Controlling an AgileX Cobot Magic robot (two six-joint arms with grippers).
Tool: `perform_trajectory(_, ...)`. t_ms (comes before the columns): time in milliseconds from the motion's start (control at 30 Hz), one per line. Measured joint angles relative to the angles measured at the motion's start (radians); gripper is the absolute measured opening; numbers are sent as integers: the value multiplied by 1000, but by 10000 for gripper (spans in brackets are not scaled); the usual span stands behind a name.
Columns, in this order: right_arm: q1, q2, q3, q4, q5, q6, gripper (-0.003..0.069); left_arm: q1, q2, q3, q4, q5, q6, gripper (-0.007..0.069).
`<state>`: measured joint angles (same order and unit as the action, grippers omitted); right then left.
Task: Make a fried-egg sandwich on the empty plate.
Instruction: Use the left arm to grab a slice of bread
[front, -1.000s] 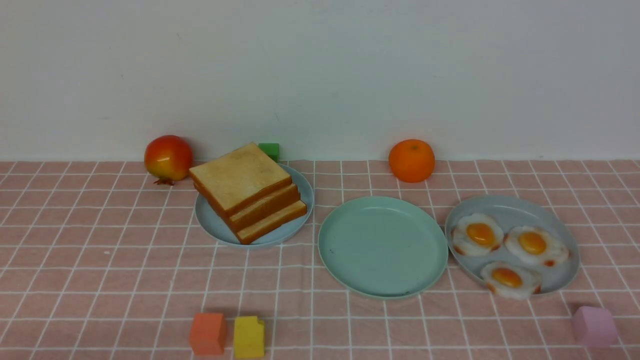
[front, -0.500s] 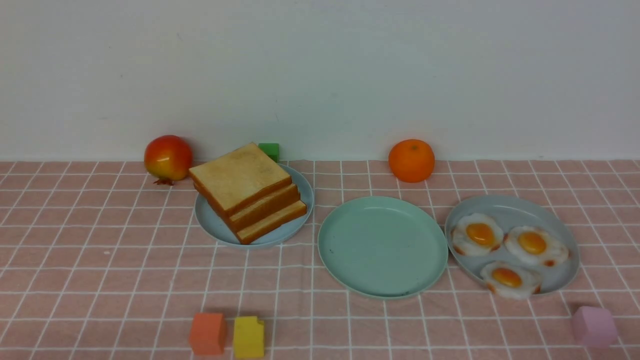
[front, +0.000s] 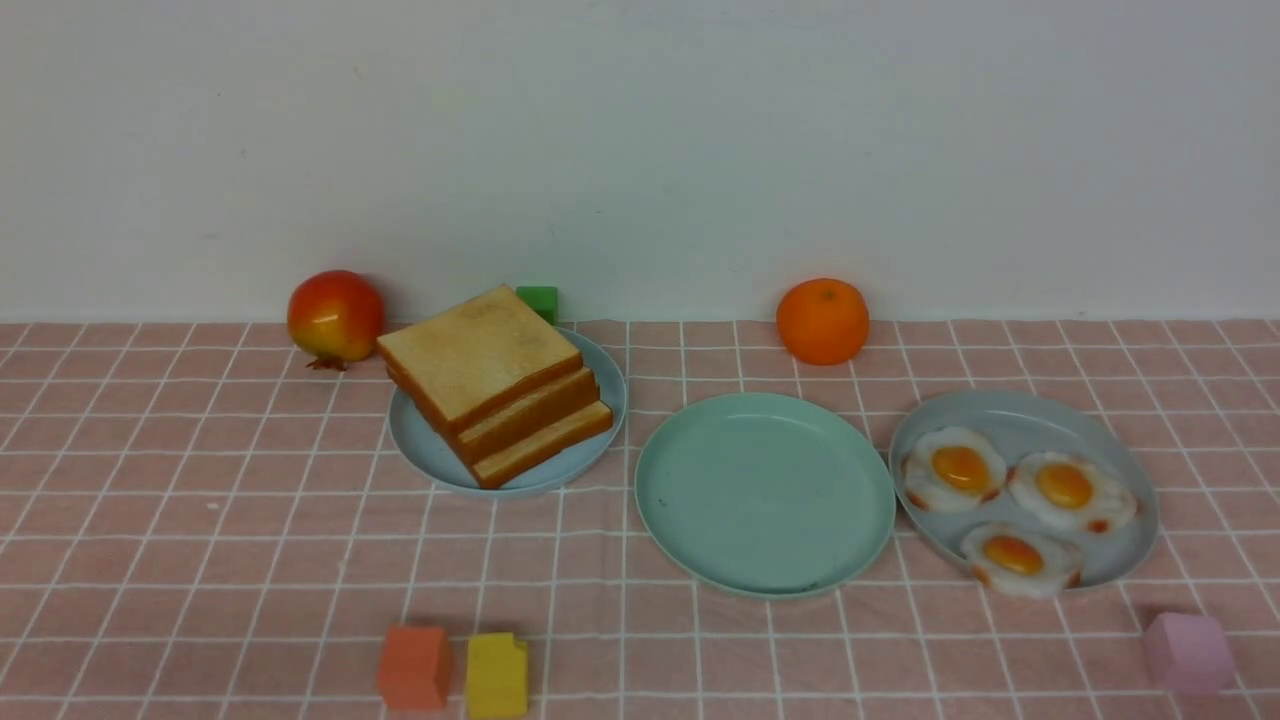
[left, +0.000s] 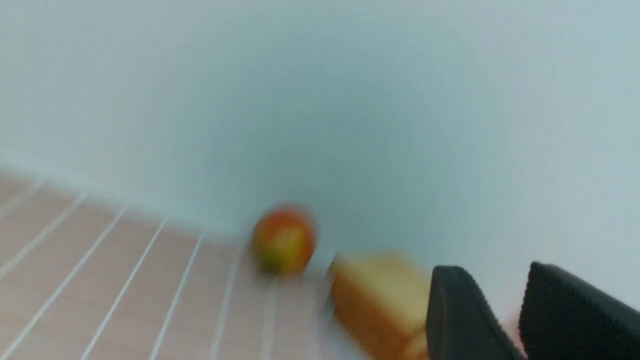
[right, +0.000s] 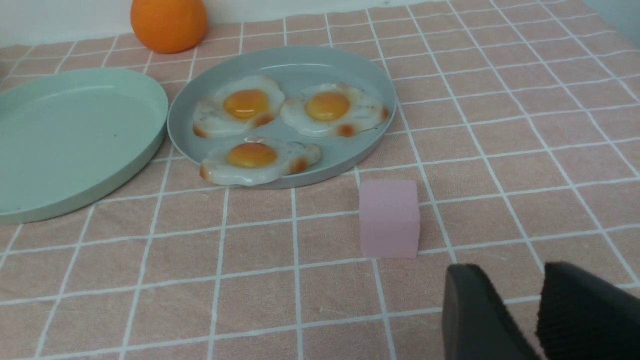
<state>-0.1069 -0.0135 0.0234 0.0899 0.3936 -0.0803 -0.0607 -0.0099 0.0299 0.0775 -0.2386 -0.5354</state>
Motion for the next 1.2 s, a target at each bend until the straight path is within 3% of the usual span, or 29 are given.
perform_trajectory(33,0,0,0,0,0,0,242,0,0,0,0,-104,-22,239)
perform_trajectory(167,0,0,0,0,0,0,242,0,0,-46,0,-177,-86,239)
perform_trajectory(367,0,0,0,0,0,0,242,0,142,-415,-1,117,-224,239)
perform_trajectory(567,0,0,0,0,0,0,242,0,463,-619,15,222,-252,239)
perform_trajectory(800,0,0,0,0,0,0,242,0,841,-668,65,72,-291,239)
perform_trajectory(1000,0,0,0,0,0,0,242,0,1083,-668,99,51,-465,239)
perform_trajectory(1200,0,0,0,0,0,0,242,0,1220,-668,177,19,-564,239)
